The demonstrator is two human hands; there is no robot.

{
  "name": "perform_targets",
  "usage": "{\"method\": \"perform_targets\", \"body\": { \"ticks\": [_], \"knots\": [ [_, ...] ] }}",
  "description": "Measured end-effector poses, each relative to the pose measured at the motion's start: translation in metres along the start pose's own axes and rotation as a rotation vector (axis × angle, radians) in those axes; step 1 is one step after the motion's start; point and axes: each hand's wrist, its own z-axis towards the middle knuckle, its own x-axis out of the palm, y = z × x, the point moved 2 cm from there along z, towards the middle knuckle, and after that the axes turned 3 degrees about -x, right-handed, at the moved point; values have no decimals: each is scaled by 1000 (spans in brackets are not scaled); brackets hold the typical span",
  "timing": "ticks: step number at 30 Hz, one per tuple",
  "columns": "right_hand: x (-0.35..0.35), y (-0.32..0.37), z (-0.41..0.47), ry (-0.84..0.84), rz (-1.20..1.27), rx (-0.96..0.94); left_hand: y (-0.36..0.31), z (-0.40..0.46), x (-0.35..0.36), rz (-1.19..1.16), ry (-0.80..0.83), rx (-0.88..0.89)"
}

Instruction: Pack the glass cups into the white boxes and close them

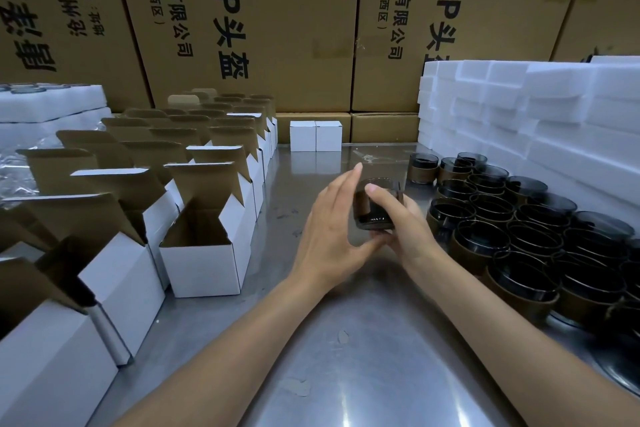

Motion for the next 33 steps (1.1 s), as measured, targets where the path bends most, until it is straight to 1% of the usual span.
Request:
{"method": "perform_targets", "body": {
  "ticks": [3,6,7,9,10,11,12,14,16,17,19,21,23,26,27,29,31,33],
  "knots": [
    [5,2,-2,118,98,64,3,1,-1,-92,-26,-57],
    [2,2,-2,270,362,256,8,2,-3,-213,-109,-174],
    [-1,2,-2,330,410,319,9,3,-4,-243,-128,-197],
    [-3,1,-4,443,438,377,11,3,-4,-273,-146,-217],
    [-2,0,-4,456,432,363,12,3,-4,-274,-147,-226],
    [1,0,-3,427,416,325,12,3,-3,-272,-143,-233],
    [4,-1,-1,358,385,264,13,3,-2,-270,-134,-237],
    [9,-2,2,162,283,114,15,2,0,-258,-98,-229],
    [11,-5,2,11,187,39,15,1,2,-216,-61,-193],
    [11,-6,3,-30,149,22,14,1,2,-193,-54,-172],
    [8,-7,2,-59,85,2,11,1,1,-157,-63,-132],
    [8,-6,0,-50,47,5,9,1,0,-146,-86,-106],
    [10,-5,-1,17,101,50,9,3,-3,-175,-129,-126],
    [11,-2,-2,171,375,253,12,4,-4,-246,-167,-207],
    [10,-2,-3,220,436,329,13,4,-5,-264,-173,-227],
    [7,-1,-4,298,476,405,15,4,-5,-297,-178,-257],
    [8,-1,-5,332,484,402,16,4,-5,-312,-171,-278],
    [11,-2,-4,284,470,322,16,3,-3,-319,-144,-284]
  ]
}}
